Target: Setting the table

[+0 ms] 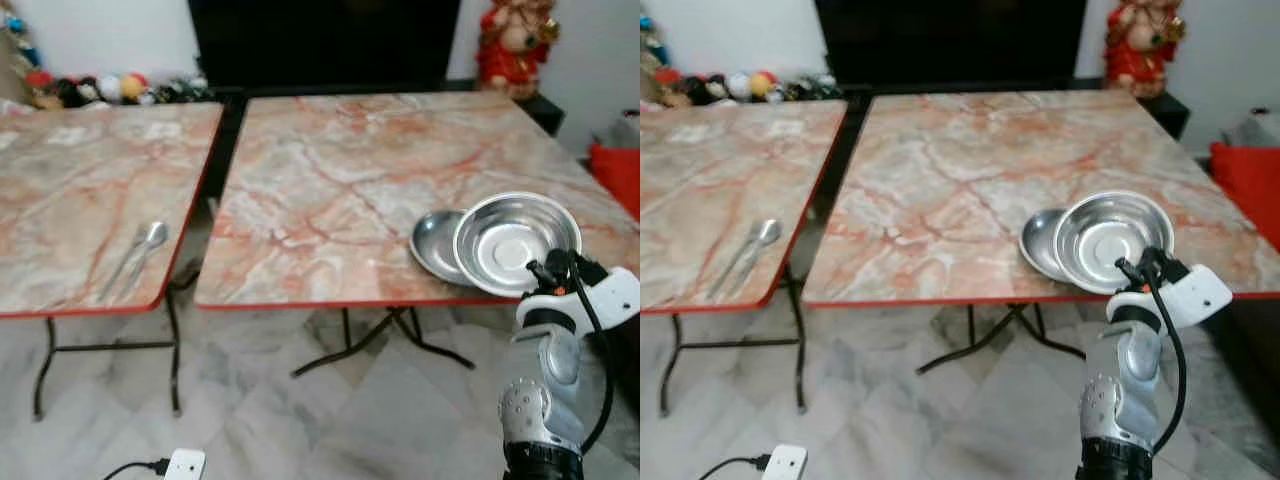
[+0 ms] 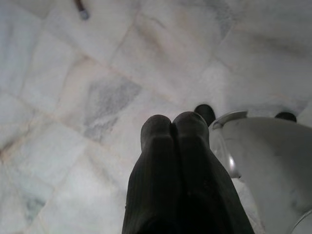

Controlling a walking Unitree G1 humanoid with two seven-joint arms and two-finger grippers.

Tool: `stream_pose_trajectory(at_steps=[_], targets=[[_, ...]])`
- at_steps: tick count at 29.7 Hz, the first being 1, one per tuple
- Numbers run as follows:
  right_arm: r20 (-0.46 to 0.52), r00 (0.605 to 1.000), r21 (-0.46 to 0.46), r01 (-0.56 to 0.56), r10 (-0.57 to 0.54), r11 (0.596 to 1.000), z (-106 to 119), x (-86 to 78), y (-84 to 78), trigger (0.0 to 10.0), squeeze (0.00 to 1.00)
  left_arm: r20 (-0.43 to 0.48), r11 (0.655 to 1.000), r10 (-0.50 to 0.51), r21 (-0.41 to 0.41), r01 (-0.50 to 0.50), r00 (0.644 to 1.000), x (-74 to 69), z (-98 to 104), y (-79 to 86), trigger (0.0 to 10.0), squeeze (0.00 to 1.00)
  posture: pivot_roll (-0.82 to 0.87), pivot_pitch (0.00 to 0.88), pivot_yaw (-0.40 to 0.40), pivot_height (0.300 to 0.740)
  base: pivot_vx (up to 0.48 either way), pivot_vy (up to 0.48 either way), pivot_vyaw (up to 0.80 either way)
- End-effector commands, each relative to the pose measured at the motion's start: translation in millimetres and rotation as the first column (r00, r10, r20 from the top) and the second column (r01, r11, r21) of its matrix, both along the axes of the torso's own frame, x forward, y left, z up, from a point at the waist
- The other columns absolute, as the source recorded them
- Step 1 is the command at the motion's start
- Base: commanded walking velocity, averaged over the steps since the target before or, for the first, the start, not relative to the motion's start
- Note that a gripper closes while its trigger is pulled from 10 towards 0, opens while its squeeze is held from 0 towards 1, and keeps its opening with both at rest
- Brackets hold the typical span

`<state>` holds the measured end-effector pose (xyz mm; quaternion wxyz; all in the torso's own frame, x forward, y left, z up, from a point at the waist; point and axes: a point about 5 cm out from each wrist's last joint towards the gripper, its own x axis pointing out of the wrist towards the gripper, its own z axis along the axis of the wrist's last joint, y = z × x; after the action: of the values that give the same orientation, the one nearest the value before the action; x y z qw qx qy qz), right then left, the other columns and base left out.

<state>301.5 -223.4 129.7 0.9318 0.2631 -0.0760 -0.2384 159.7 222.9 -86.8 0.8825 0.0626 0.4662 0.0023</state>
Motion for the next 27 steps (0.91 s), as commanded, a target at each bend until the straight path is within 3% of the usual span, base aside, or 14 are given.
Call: stream_pose_trajectory(at_steps=[1,7,16,20,22,27], targets=[[0.012,0.999,-0.014,-0.043,0.043,0.999,5.3,5.9,8.8,10.0,0.00,-0.008,1.000,0.023,0.008,-0.023,1.000,-2.9,0.0,5.9,10.0,0.00,0.06,0.000,0.019,0.740,0.274,0.000,0.00],[0.001,0.998,-0.039,-0.065,0.065,0.997,5.5,7.6,12.8,10.0,0.00,-0.007,1.000,0.023,0.004,-0.023,1.000,-2.6,0.0,5.4,10.0,0.00,0.06,0.000,0.016,0.740,0.305,0.000,0.72],[-0.008,1.000,-0.007,-0.009,0.009,1.000,1.8,5.2,9.0,10.0,0.00,-0.006,1.000,0.023,0.006,-0.023,1.000,-2.5,0.0,5.3,10.0,0.00,0.06,0.000,0.015,0.740,0.135,0.000,0.00],[-0.016,0.999,0.002,0.039,-0.039,0.999,1.4,3.8,3.1,10.0,0.00,-0.004,1.000,0.024,0.008,-0.024,1.000,-2.4,0.1,5.2,10.0,0.00,0.07,0.000,0.015,0.740,0.000,0.000,0.00],[-0.050,0.991,0.044,0.129,-0.127,0.991,-4.2,-0.4,-8.7,10.0,0.00,-0.004,1.000,0.024,0.009,-0.024,1.000,-2.3,0.1,5.3,10.0,0.00,0.07,0.000,0.016,0.740,0.000,0.000,0.00],[-0.072,0.983,0.075,0.173,-0.168,0.982,-8.3,-2.1,-15.7,10.0,0.00,-0.004,1.000,0.024,0.010,-0.024,1.000,-2.3,0.1,5.3,10.0,0.00,0.07,0.000,0.016,0.740,0.000,0.000,0.00]])
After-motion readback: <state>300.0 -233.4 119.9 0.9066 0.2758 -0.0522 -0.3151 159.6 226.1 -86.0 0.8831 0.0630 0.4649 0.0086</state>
